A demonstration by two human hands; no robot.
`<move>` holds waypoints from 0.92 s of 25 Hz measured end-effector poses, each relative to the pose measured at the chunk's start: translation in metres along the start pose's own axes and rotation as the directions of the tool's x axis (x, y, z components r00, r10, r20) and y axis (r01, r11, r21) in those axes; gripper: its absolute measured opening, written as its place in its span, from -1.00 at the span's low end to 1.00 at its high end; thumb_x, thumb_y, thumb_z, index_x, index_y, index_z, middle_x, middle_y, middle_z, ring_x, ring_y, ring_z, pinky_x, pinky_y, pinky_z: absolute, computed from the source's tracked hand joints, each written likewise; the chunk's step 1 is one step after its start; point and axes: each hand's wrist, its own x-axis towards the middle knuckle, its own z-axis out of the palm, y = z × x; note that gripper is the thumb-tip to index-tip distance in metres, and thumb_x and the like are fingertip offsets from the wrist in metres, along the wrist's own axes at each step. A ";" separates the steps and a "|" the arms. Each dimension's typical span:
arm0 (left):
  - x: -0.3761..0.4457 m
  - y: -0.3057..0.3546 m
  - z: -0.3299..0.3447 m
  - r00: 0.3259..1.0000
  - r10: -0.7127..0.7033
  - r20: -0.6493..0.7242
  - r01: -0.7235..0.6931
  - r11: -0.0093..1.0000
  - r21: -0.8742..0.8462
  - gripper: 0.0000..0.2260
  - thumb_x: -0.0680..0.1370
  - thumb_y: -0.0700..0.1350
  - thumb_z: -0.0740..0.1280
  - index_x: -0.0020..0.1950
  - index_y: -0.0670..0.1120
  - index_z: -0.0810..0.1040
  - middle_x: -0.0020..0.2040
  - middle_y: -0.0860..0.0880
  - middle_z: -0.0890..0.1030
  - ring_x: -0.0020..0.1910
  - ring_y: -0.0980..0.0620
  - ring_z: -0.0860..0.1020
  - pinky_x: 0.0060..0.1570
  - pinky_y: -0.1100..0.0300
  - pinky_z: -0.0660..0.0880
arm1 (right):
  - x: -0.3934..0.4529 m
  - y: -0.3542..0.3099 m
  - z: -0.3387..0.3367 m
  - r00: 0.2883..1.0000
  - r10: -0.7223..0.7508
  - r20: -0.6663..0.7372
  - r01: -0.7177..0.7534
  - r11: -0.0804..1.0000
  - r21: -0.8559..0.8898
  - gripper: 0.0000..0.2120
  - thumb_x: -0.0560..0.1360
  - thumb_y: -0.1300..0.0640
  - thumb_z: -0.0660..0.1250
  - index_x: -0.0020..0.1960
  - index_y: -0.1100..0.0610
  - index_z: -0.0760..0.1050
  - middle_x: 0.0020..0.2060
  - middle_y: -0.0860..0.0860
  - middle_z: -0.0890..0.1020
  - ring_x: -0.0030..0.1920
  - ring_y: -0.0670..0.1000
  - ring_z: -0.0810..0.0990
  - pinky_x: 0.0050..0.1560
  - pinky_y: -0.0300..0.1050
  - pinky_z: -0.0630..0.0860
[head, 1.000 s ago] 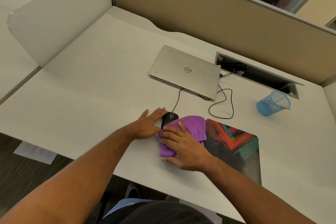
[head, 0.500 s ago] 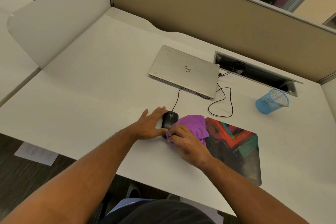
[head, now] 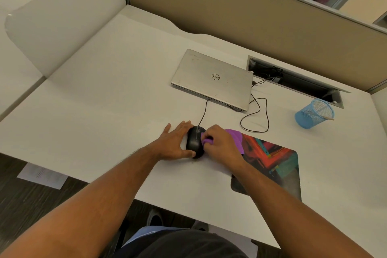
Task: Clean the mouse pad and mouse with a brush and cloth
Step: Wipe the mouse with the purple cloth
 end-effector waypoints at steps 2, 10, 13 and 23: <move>0.000 0.001 -0.001 1.000 -0.007 0.002 0.007 1.000 0.015 -0.08 0.46 0.30 0.36 0.63 0.06 -0.12 0.64 0.07 -0.08 0.58 0.17 -0.16 0.49 0.02 -0.34 | 0.020 -0.007 -0.006 0.991 0.123 -0.046 -0.121 0.992 0.037 -0.89 0.45 0.29 0.38 -0.07 0.15 0.64 -0.07 -0.01 0.58 -0.07 -0.03 0.55 -0.18 -0.28 0.42; -0.006 0.017 0.003 0.998 0.059 -0.016 -0.057 0.994 0.091 0.18 0.32 0.38 0.46 0.57 0.15 -0.36 0.63 0.08 -0.13 0.59 0.11 -0.17 0.52 -0.05 -0.27 | 0.061 -0.007 -0.030 0.954 0.236 -0.186 -0.172 0.937 0.305 -0.91 0.56 0.07 0.40 -0.06 0.09 0.63 -0.13 0.03 0.71 -0.08 0.03 0.69 0.05 0.09 0.63; -0.005 0.019 0.002 0.994 0.106 -0.021 -0.103 0.989 0.109 0.20 0.32 0.32 0.49 0.56 0.15 -0.40 0.64 0.01 -0.04 0.60 0.05 -0.10 0.52 -0.01 -0.23 | 0.048 0.009 -0.016 0.970 0.188 -0.157 -0.160 0.971 0.176 -0.61 0.54 -0.05 0.44 0.28 0.12 0.52 0.21 0.10 0.55 0.15 0.02 0.52 0.24 -0.01 0.51; -0.004 -0.007 -0.041 0.991 -0.088 -0.097 0.050 0.937 -0.345 0.21 0.24 0.23 0.58 0.58 0.23 -0.27 0.51 0.08 0.27 0.38 0.13 0.31 0.26 0.26 0.27 | 0.032 0.024 0.030 0.899 0.331 -0.286 -0.270 0.934 0.233 -0.50 0.65 0.00 0.29 0.57 0.02 0.31 0.49 0.05 0.44 0.46 0.07 0.40 0.54 0.17 0.31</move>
